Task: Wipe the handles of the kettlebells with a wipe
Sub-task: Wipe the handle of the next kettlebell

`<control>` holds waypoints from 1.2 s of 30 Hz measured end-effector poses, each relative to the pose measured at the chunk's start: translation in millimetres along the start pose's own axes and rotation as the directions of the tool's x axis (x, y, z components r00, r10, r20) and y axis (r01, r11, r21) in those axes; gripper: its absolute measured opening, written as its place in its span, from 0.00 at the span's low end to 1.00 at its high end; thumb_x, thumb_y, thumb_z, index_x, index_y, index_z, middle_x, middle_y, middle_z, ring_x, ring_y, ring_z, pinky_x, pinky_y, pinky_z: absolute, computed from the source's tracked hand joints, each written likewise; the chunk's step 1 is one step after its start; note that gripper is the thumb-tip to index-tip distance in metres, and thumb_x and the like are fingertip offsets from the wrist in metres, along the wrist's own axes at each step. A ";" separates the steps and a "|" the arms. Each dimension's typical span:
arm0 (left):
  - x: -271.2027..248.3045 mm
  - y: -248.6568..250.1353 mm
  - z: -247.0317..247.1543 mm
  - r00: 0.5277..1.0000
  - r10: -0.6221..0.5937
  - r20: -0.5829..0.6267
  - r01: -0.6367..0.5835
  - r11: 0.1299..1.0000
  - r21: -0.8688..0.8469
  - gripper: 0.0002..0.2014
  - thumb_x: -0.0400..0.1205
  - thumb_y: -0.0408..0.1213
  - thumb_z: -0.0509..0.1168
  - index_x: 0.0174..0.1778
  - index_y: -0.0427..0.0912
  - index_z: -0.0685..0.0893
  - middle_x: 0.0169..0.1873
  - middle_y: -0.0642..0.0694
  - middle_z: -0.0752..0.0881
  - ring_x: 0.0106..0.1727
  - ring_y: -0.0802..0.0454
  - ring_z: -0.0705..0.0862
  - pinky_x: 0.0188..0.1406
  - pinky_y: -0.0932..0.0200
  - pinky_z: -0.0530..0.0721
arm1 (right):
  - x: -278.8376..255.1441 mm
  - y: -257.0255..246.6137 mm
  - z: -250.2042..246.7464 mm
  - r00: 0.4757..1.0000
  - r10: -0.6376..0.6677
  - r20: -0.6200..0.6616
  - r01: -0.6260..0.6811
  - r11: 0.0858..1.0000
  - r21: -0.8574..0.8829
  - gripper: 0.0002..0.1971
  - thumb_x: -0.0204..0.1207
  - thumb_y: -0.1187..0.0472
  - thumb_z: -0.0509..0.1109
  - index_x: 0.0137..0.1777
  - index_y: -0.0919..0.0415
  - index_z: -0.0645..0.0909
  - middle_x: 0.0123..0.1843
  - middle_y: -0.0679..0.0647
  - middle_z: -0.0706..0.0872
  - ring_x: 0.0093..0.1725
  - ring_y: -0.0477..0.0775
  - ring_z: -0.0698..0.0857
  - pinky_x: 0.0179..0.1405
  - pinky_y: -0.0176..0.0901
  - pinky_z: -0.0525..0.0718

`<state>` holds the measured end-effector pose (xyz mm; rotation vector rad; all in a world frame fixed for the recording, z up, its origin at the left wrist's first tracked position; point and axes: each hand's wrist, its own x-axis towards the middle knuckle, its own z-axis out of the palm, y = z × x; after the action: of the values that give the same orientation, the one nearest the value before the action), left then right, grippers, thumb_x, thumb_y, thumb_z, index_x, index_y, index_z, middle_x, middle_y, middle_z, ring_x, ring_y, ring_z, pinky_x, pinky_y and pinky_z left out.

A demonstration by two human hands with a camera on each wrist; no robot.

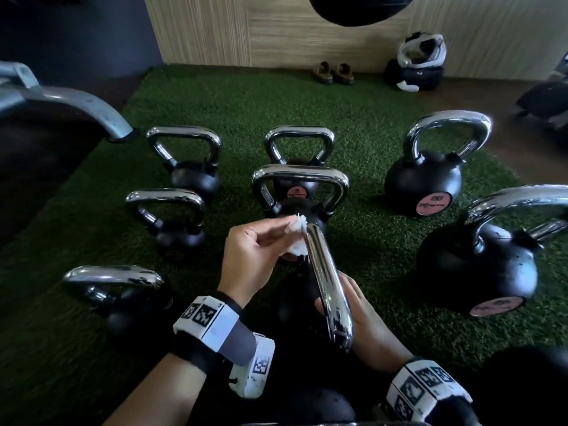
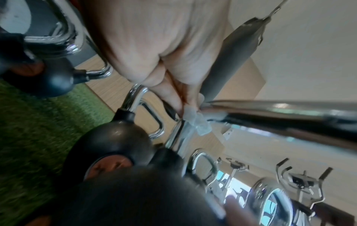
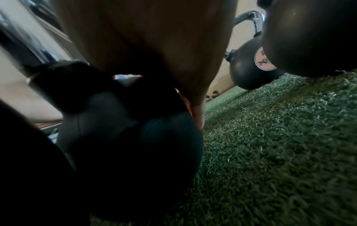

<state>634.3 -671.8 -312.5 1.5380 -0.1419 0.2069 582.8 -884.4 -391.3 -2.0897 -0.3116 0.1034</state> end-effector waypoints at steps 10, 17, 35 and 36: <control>-6.7 24.3 -7.9 0.977 -0.125 0.171 0.136 0.989 -0.052 0.17 0.69 0.34 0.81 0.54 0.38 0.94 0.44 0.43 0.95 0.45 0.54 0.92 0.44 0.64 0.91 | -0.7 -0.6 -0.8 0.999 -0.036 -0.016 0.036 0.999 0.018 0.32 0.78 0.38 0.67 0.81 0.39 0.68 0.79 0.41 0.71 0.80 0.39 0.71 0.81 0.47 0.72; -15.9 46.0 -11.6 0.953 -0.127 0.273 0.105 0.990 0.093 0.17 0.64 0.41 0.84 0.45 0.37 0.94 0.41 0.35 0.93 0.44 0.45 0.90 0.54 0.46 0.93 | -1.3 -0.1 -0.9 0.998 -0.060 -0.011 0.060 0.997 0.038 0.29 0.76 0.36 0.66 0.78 0.30 0.65 0.79 0.41 0.71 0.80 0.41 0.71 0.82 0.49 0.72; -71.0 44.0 -12.0 0.832 -0.063 0.551 -0.118 0.950 0.287 0.08 0.69 0.30 0.86 0.34 0.41 0.93 0.37 0.52 0.95 0.40 0.59 0.93 0.43 0.67 0.86 | -2.4 -4.8 1.1 0.999 -0.033 -0.025 0.034 0.996 0.076 0.25 0.73 0.38 0.67 0.70 0.24 0.68 0.69 0.35 0.73 0.74 0.45 0.76 0.78 0.57 0.77; -73.6 41.6 -12.7 0.829 -0.044 0.558 -0.165 0.933 0.319 0.07 0.70 0.32 0.86 0.35 0.43 0.94 0.37 0.54 0.94 0.40 0.59 0.93 0.43 0.66 0.86 | -2.0 -2.1 1.9 0.999 -0.044 -0.032 0.046 0.996 0.076 0.25 0.75 0.39 0.68 0.72 0.25 0.70 0.70 0.36 0.74 0.74 0.44 0.76 0.77 0.58 0.77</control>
<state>552.8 -661.5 -288.6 1.9273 -0.6531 -0.1905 580.1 -882.3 -390.6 -2.0049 -0.3309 0.0558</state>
